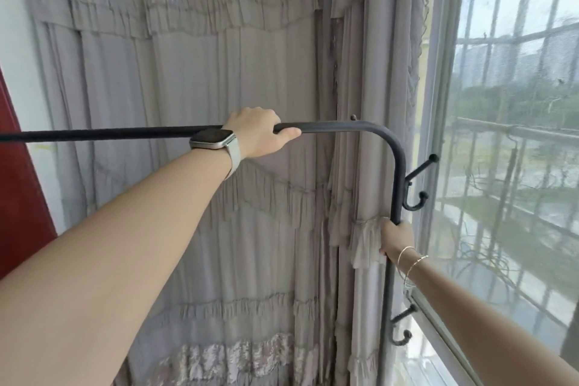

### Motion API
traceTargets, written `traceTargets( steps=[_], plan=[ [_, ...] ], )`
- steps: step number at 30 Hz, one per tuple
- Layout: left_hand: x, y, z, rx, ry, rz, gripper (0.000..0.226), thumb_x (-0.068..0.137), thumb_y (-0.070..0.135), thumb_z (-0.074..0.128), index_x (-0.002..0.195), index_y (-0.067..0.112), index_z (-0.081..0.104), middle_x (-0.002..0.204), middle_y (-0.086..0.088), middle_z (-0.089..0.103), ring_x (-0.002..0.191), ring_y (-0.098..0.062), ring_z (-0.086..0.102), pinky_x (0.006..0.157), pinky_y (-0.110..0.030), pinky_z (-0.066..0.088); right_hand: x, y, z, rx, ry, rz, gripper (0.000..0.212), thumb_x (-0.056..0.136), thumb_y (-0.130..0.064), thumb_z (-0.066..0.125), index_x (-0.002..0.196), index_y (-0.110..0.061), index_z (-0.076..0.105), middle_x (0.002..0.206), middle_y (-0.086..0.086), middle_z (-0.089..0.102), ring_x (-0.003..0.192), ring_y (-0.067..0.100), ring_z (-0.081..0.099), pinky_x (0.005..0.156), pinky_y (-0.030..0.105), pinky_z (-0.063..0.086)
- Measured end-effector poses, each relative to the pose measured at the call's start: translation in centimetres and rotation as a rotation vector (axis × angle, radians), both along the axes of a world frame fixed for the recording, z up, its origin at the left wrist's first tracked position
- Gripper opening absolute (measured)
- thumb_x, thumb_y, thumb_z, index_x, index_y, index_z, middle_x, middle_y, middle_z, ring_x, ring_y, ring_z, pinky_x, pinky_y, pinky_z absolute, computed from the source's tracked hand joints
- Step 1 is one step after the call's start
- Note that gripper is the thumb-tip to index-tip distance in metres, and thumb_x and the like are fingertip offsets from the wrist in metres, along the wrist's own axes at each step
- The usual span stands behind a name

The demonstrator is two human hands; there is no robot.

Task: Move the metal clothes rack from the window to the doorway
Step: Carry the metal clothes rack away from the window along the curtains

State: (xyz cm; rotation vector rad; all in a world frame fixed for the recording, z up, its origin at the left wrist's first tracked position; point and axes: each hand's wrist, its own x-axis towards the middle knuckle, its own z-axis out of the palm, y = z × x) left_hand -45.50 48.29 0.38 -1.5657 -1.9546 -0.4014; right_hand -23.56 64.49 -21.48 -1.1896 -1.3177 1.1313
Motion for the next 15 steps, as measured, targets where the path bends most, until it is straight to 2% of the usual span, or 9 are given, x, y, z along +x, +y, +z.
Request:
traceTargets(
  steps=[3, 9, 12, 15],
  plan=[
    [-1.0, -0.1, 0.2, 0.0, 0.018, 0.016, 0.058, 0.085, 0.068, 0.035, 0.056, 0.019, 0.042, 0.053, 0.002, 0.05, 0.05, -0.018, 0.049, 0.048, -0.029, 0.026, -1.5, 0.8, 0.0, -0.002, -0.008, 0.012, 0.017, 0.084, -0.011, 0.044, 0.068, -0.009, 0.042, 0.057, 0.007, 0.036, 0.046, 0.023, 0.039, 0.032, 0.013, 0.026],
    [-1.7, 1.2, 0.3, -0.013, 0.006, 0.025, 0.057, 0.085, 0.069, 0.034, 0.056, 0.02, 0.041, 0.052, 0.003, 0.048, 0.049, -0.017, 0.047, 0.049, -0.028, 0.025, -2.7, 2.6, 0.1, -0.015, 0.002, -0.021, 0.016, 0.084, -0.012, 0.045, 0.068, -0.009, 0.044, 0.058, 0.008, 0.041, 0.046, 0.024, 0.043, 0.028, 0.014, 0.03],
    [-2.5, 1.7, 0.1, -0.005, 0.012, 0.027, 0.058, 0.085, 0.069, 0.033, 0.056, 0.02, 0.042, 0.052, 0.003, 0.048, 0.049, -0.017, 0.048, 0.049, -0.027, 0.026, -3.4, 3.2, -0.2, -0.01, 0.007, -0.008, 0.019, 0.083, -0.013, 0.046, 0.065, -0.01, 0.044, 0.057, 0.006, 0.041, 0.046, 0.023, 0.042, 0.04, 0.024, 0.038],
    [-3.0, 2.3, 0.1, -0.014, 0.014, 0.027, 0.058, 0.085, 0.069, 0.034, 0.056, 0.02, 0.041, 0.052, 0.003, 0.048, 0.049, -0.017, 0.048, 0.049, -0.028, 0.026, -3.8, 3.8, -0.3, -0.02, 0.011, -0.003, 0.016, 0.082, -0.014, 0.046, 0.067, -0.012, 0.042, 0.06, 0.005, 0.041, 0.05, 0.022, 0.04, 0.051, 0.031, 0.038]
  ],
)
